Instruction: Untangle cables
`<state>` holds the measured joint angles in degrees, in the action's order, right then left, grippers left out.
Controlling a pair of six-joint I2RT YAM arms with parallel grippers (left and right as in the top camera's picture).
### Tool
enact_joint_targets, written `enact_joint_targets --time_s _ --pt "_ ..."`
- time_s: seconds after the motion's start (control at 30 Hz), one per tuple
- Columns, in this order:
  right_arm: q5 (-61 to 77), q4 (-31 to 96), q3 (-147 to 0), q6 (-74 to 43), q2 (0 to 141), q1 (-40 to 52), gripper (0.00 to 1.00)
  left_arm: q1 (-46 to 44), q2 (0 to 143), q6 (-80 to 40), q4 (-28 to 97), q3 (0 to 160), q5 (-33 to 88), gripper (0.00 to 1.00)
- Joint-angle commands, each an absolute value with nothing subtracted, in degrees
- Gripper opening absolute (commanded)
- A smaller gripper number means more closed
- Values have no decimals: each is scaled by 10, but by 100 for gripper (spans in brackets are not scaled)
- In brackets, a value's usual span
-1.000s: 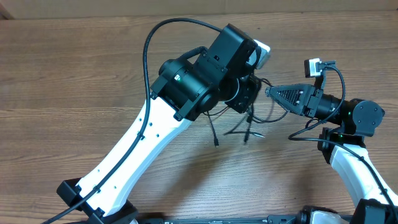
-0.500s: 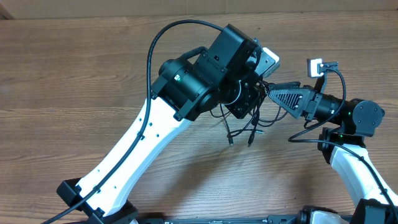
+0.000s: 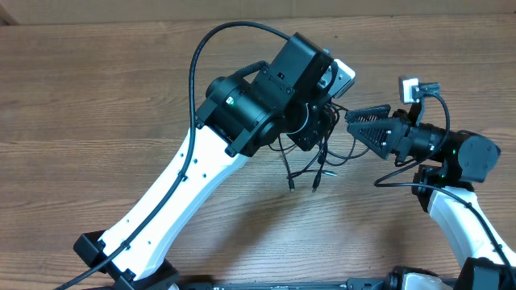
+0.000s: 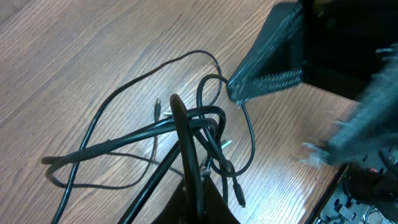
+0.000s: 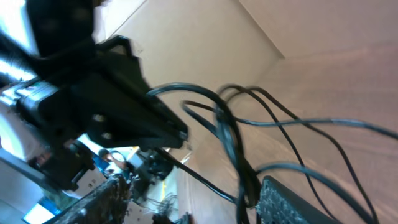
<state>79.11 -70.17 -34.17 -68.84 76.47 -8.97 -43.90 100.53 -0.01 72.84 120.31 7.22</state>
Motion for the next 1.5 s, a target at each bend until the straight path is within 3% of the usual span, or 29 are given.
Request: enact_joint_targets --time_s 0.0,0.13,0.3,0.67,1.2,1.47 --pt "789 -745 -345 -685 763 -91 69 -444 1004 3 730 1210 88 4" --pt "790 -768 -345 -639 763 -91 69 -444 1004 42 725 1210 208 4" --pt "794 -762 -345 -610 763 -91 67 -444 1004 44 718 1210 249 4" --pt "818 -762 -345 -610 763 -91 30 -442 1004 43 699 1210 250 4" --pt "826 -762 -345 -610 763 -91 29 -404 1004 -51 700 1210 196 4" --pt "826 -740 -345 -610 763 -91 6 -401 1004 -65 681 1210 203 4"
